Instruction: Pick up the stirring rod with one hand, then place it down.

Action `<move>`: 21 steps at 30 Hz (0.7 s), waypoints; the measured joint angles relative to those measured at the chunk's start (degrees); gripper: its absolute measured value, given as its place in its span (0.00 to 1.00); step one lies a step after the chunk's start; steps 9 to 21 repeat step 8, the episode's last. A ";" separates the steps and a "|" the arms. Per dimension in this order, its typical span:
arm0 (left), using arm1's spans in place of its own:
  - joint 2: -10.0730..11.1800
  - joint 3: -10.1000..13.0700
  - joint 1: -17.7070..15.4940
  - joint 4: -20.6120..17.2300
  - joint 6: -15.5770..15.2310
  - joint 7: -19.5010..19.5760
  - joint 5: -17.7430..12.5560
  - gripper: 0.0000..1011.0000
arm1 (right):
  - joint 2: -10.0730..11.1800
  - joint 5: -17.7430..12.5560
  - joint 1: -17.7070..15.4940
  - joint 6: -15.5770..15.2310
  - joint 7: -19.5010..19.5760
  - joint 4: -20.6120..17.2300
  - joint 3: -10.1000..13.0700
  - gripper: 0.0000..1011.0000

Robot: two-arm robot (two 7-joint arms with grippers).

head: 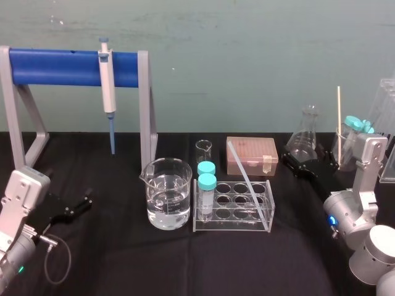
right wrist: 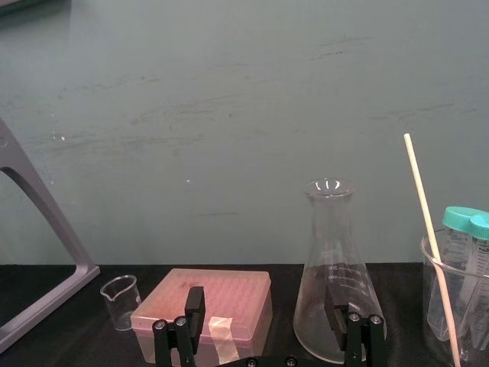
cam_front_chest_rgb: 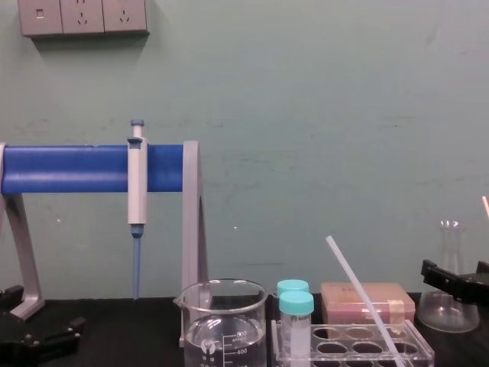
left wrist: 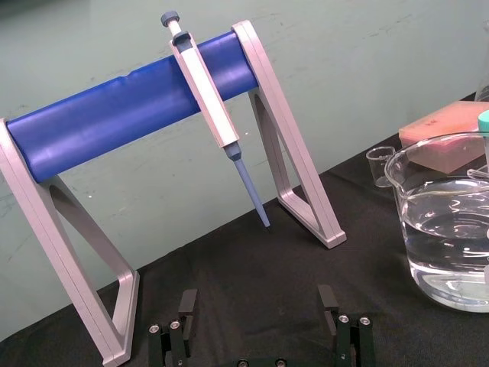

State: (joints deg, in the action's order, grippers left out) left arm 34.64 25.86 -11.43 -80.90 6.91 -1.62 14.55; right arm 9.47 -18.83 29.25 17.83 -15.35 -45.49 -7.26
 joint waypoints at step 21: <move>0.00 0.00 0.00 0.00 0.00 0.00 0.00 0.99 | 0.04 -0.01 0.00 0.14 -0.05 -0.03 -0.05 0.99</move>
